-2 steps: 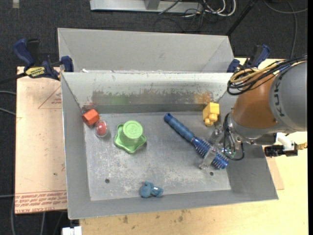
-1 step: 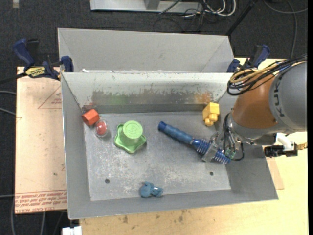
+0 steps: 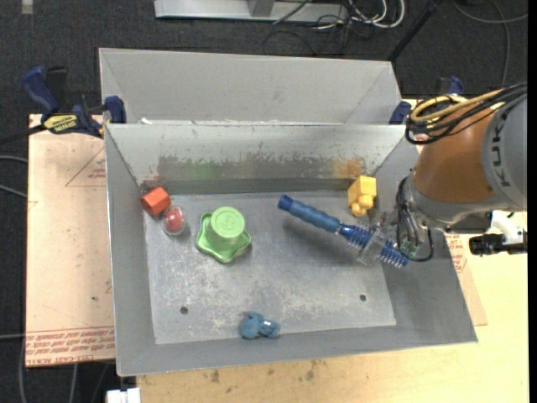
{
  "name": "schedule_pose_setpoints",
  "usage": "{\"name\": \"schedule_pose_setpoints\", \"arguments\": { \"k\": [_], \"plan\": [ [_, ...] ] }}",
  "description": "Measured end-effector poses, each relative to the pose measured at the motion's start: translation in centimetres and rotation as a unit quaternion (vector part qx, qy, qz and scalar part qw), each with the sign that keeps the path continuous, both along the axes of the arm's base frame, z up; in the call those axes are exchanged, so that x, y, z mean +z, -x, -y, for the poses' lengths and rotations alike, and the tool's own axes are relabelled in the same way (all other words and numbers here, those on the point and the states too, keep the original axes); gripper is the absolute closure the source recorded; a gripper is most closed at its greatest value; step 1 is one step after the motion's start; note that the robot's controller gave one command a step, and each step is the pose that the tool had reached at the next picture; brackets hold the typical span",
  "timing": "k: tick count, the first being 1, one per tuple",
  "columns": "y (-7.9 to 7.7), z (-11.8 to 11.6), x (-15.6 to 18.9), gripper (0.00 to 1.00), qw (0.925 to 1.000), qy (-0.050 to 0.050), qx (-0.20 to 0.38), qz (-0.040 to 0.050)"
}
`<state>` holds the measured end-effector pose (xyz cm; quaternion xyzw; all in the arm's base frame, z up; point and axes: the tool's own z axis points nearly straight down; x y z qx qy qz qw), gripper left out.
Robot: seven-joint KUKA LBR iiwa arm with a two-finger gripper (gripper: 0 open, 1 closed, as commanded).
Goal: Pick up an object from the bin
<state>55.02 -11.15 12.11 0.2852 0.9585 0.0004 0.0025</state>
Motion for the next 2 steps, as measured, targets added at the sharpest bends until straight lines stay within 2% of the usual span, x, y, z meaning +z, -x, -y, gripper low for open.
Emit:
{"name": "schedule_pose_setpoints", "arguments": {
  "k": [1, 2],
  "plan": [
    [-0.1, 0.0, 5.3, 1.0, 1.0, 0.0, 0.001, 0.0006],
    [-0.2, 0.0, 7.1, 1.0, 1.0, 0.0, 0.002, -0.001]
  ]
}}
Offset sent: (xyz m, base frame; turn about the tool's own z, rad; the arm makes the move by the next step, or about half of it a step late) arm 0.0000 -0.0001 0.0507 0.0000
